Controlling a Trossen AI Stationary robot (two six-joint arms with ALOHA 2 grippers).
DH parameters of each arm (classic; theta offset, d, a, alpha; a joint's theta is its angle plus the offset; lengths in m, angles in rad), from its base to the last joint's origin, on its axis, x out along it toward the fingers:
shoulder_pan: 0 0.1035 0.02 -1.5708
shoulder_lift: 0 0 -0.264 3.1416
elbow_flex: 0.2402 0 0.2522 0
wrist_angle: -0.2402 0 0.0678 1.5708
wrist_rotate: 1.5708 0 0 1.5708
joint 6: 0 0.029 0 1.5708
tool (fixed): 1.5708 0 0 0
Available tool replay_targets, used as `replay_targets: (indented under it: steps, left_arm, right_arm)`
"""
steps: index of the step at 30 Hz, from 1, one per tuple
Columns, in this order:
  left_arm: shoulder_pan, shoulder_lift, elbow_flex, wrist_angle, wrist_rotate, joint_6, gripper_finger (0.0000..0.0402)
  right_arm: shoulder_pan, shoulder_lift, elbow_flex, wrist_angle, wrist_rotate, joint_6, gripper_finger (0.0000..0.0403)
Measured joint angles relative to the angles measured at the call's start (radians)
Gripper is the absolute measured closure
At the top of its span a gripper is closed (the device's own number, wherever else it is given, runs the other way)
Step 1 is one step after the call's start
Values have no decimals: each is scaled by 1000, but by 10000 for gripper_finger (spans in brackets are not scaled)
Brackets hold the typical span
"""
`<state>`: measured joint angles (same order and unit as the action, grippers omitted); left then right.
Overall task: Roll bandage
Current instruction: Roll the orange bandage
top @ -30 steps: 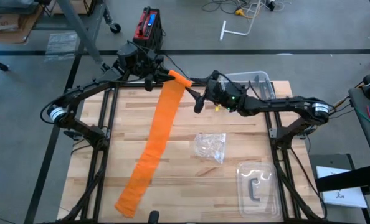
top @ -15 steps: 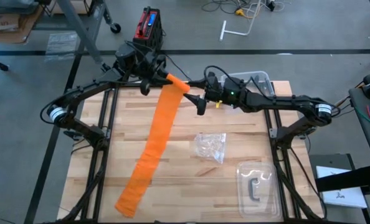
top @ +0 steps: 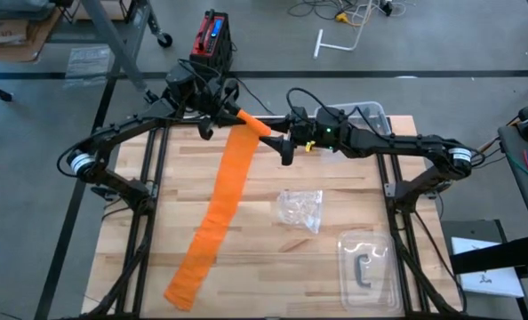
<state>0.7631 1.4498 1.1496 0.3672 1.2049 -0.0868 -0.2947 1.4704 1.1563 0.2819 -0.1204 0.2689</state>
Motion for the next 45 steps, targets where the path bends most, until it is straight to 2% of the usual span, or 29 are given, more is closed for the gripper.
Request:
replay_targets:
  steps: [17,22,29,38,45]
  left_arm:
    - [0,0,0,0,14,-49,322]
    - [0,-1,0,-1,16,-65,322]
    - [5,-3,0,-12,17,-78,309]
    - [94,-15,0,-34,34,-77,234]
    - [97,-15,-19,-150,32,63,183]
  right_arm:
    - [0,3,1,6,12,-162,291]
    - [0,3,1,8,14,-181,320]
    - [0,1,0,7,16,-191,326]
    - [-21,-56,0,-63,31,-205,330]
    - [-29,-95,0,-175,23,-151,331]
